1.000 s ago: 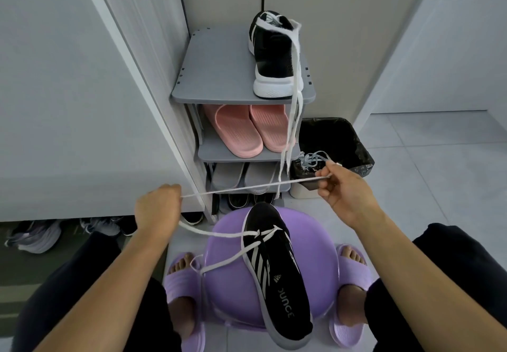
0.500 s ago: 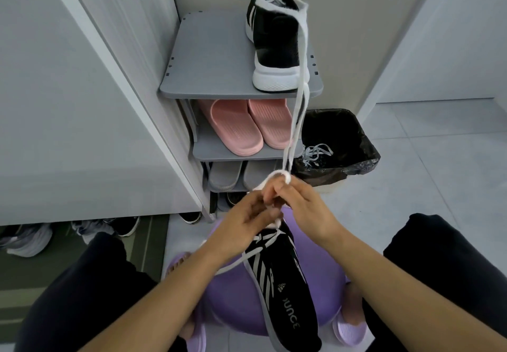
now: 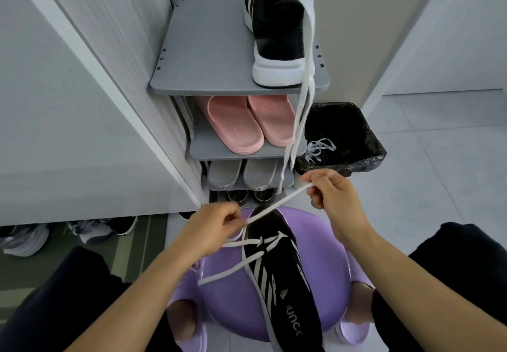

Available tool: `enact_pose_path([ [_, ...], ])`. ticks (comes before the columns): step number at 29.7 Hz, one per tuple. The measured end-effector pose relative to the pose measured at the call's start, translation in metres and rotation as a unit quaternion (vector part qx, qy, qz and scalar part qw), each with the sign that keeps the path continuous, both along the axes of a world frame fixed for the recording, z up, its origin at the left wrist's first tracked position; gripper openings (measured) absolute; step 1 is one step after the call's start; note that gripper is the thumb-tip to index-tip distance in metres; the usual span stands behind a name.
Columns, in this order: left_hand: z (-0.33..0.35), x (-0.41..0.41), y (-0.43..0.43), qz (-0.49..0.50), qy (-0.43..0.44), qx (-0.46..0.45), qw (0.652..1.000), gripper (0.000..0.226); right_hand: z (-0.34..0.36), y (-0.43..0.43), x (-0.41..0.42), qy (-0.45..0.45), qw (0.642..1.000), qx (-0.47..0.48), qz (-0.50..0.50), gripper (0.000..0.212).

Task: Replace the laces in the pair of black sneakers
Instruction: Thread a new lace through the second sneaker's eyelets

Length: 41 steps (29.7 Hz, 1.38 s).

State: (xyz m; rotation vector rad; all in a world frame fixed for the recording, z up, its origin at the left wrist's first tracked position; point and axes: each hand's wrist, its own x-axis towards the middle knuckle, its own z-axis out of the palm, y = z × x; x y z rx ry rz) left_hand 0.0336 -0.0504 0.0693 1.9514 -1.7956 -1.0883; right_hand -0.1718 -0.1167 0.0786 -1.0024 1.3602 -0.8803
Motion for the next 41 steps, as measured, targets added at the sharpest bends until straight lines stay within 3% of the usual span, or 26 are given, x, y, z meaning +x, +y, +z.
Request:
enact_pose_path([
  [3,-0.002,0.022,0.001,-0.029,-0.107,0.092,0.990,0.018,-0.003,0.005,-0.001,0.015,0.999,0.012,0.047,0.025],
  [6,-0.003,0.029,0.001,-0.057,-0.160,0.112,0.979,0.017,-0.004,0.015,0.004,0.034,0.994,0.010,0.105,0.013],
  [7,-0.003,0.022,0.002,-0.065,-0.124,0.098,0.985,0.030,-0.004,0.018,0.007,0.018,0.993,0.018,0.116,0.011],
  [9,0.000,-0.001,0.004,-0.029,0.071,0.073,0.994,0.042,-0.003,0.025,0.014,-0.018,0.990,0.034,0.135,0.014],
  [10,0.003,-0.015,0.005,-0.001,0.176,0.068,0.982,0.038,-0.003,0.028,0.017,-0.017,0.989,0.029,0.146,0.017],
  [12,0.004,-0.033,0.003,0.056,0.282,0.072,0.955,0.022,-0.006,0.031,0.021,0.035,0.986,0.000,0.166,0.018],
  [15,0.002,-0.041,0.002,0.143,0.325,0.129,0.926,0.007,-0.011,0.033,0.018,0.035,0.987,0.005,0.158,0.017],
  [18,0.000,-0.041,0.004,0.210,0.361,0.178,0.891,0.003,-0.012,0.036,0.016,-0.039,0.983,0.071,0.162,0.013],
  [22,-0.002,-0.044,0.007,0.261,0.397,0.199,0.857,0.008,-0.012,0.036,0.012,-0.030,0.978,0.094,0.181,0.011],
  [24,-0.004,-0.047,0.009,0.292,0.375,0.176,0.862,0.010,-0.015,0.036,0.009,0.047,0.978,0.092,0.183,0.012],
  [25,-0.006,-0.047,0.012,0.300,0.358,0.161,0.869,0.009,-0.019,0.036,0.006,0.155,0.963,0.060,0.212,0.013],
  [26,-0.010,-0.047,0.014,0.304,0.343,0.148,0.876,0.007,-0.022,0.037,0.004,0.266,0.929,0.028,0.256,0.017],
  [28,-0.019,-0.047,0.017,0.301,0.311,0.132,0.892,0.006,-0.029,0.045,0.004,0.403,0.856,0.003,0.323,0.032],
  [31,-0.033,-0.052,0.022,0.275,0.262,0.103,0.919,0.007,-0.027,0.054,0.010,0.513,0.793,-0.050,0.324,0.031],
  [32,-0.036,-0.056,0.025,0.264,0.249,0.092,0.927,0.007,-0.026,0.053,0.010,0.523,0.789,-0.059,0.315,0.027],
  [35,-0.043,-0.068,0.031,0.230,0.219,0.059,0.946,0.004,-0.026,0.049,0.003,0.433,0.864,-0.018,0.257,0.013],
  [37,-0.048,-0.074,0.033,0.219,0.202,0.047,0.953,0.007,-0.028,0.049,0.000,0.349,0.912,0.026,0.213,0.015],
  [41,-0.049,-0.084,0.032,0.263,0.221,0.033,0.939,0.009,-0.035,0.055,-0.006,0.208,0.965,0.092,0.128,0.017],
])
